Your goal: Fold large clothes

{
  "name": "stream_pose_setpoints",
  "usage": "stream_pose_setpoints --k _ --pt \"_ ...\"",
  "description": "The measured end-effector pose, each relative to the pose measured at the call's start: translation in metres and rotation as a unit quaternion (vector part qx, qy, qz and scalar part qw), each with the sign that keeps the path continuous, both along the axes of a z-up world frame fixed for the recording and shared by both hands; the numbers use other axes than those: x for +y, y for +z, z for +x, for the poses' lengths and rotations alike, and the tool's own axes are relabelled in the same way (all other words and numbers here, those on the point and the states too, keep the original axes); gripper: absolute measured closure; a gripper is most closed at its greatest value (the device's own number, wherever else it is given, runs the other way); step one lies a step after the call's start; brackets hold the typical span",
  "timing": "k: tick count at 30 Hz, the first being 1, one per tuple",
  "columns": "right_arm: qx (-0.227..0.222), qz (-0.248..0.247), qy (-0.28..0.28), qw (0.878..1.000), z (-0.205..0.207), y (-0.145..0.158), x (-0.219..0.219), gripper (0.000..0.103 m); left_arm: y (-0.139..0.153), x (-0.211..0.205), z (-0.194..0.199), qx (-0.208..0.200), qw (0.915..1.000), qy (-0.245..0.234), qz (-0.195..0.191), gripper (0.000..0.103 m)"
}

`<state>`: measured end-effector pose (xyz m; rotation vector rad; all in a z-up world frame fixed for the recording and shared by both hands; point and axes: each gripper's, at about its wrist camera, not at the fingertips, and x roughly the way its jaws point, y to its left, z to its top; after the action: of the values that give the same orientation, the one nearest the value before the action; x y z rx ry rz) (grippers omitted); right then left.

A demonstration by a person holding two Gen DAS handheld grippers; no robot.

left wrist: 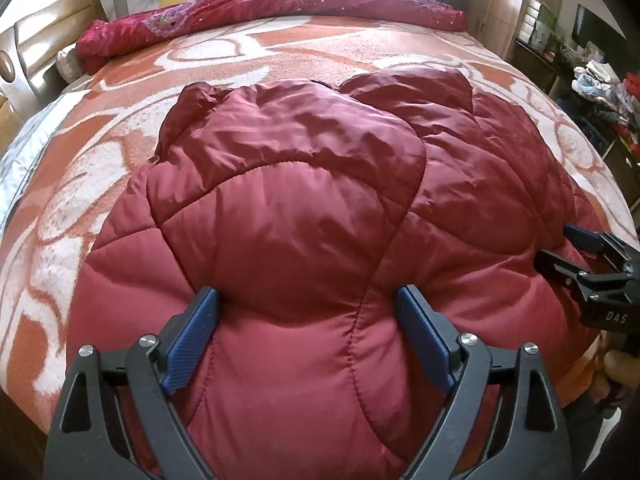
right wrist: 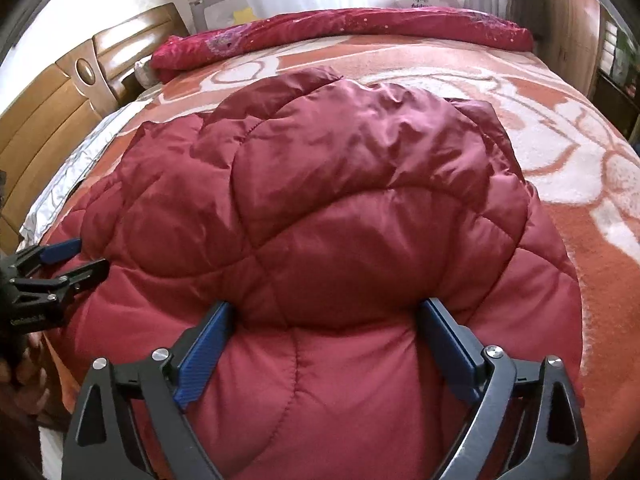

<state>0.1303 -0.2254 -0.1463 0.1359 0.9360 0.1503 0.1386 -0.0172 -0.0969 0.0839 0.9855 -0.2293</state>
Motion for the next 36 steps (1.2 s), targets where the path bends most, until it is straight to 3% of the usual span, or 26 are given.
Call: stream_pose_setpoints --k 7,13,19,36 --pt "0.0 0.006 0.002 1.0 0.001 -0.001 -0.001 0.008 -0.001 0.0 0.0 -0.001 1.0 0.0 0.001 0.011" --pt "-0.015 0.019 -0.008 1.0 -0.008 0.026 -0.007 0.016 -0.001 -0.001 0.001 0.0 1.0 -0.001 0.0 0.011" --pt "0.008 0.031 -0.004 0.999 0.008 0.002 -0.013 0.013 -0.001 0.0 0.001 -0.001 1.0 -0.001 0.002 0.011" --pt "0.001 0.027 -0.006 1.0 0.004 0.002 -0.01 0.013 0.0 0.004 0.003 0.001 1.0 -0.002 0.002 0.01"
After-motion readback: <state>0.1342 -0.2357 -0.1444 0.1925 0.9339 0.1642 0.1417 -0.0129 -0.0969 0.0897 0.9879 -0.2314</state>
